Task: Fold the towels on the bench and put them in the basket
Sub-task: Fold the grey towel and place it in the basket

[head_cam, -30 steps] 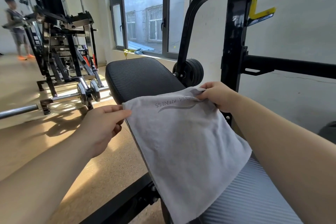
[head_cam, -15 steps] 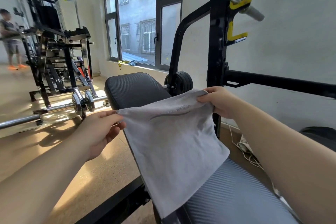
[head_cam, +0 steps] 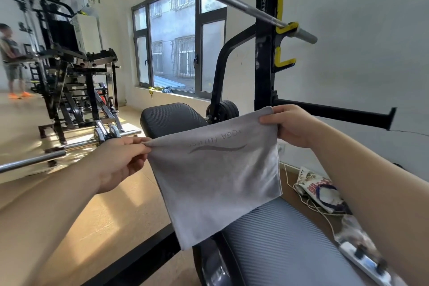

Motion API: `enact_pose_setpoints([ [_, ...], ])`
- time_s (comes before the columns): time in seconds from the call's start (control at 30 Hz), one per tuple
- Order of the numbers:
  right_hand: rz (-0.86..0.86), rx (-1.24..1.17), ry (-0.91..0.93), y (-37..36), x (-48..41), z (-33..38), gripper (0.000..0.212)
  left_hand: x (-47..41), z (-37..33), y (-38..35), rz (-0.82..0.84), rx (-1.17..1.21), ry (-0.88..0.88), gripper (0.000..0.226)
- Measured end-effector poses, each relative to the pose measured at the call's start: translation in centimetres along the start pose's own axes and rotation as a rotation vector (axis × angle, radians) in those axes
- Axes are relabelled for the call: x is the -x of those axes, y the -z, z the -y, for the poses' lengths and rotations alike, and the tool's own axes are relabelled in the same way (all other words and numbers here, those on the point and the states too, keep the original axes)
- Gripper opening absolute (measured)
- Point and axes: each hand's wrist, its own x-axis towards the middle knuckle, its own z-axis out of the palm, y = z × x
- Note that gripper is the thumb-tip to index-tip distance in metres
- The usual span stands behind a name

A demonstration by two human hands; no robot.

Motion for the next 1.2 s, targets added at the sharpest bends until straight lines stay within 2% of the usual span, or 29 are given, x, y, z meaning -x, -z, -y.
enact_pose_setpoints([
  [0.13,-0.066,-0.045,0.038,-0.8,2.8,0.4,0.017,2.4,-0.7,0.2,-0.071,-0.004,-0.013,0.015],
  [0.3,-0.095,0.044,0.077,-1.9,6.2,-0.3,0.013,5.0,-0.2,1.2,-0.133,0.044,-0.069,0.01],
  [0.43,-0.07,0.078,0.076,-2.7,8.6,-1.5,0.018,6.7,1.1,2.7,-0.117,0.063,-0.099,0.005],
  [0.57,-0.062,0.06,0.052,-3.0,10.6,-2.7,0.015,8.3,2.5,4.2,-0.073,0.094,-0.075,0.014],
  [0.77,-0.132,-0.089,0.013,-3.2,13.4,-5.5,0.012,9.9,4.6,4.3,-0.085,0.048,-0.056,0.008],
  [0.93,-0.19,-0.174,-0.042,-3.0,15.0,-8.4,0.009,10.9,6.6,3.3,-0.079,0.072,-0.055,0.012],
  [1.2,-0.265,-0.057,-0.04,-3.3,17.2,-13.2,0.009,11.8,10.8,2.6,-0.097,0.287,0.021,0.003],
])
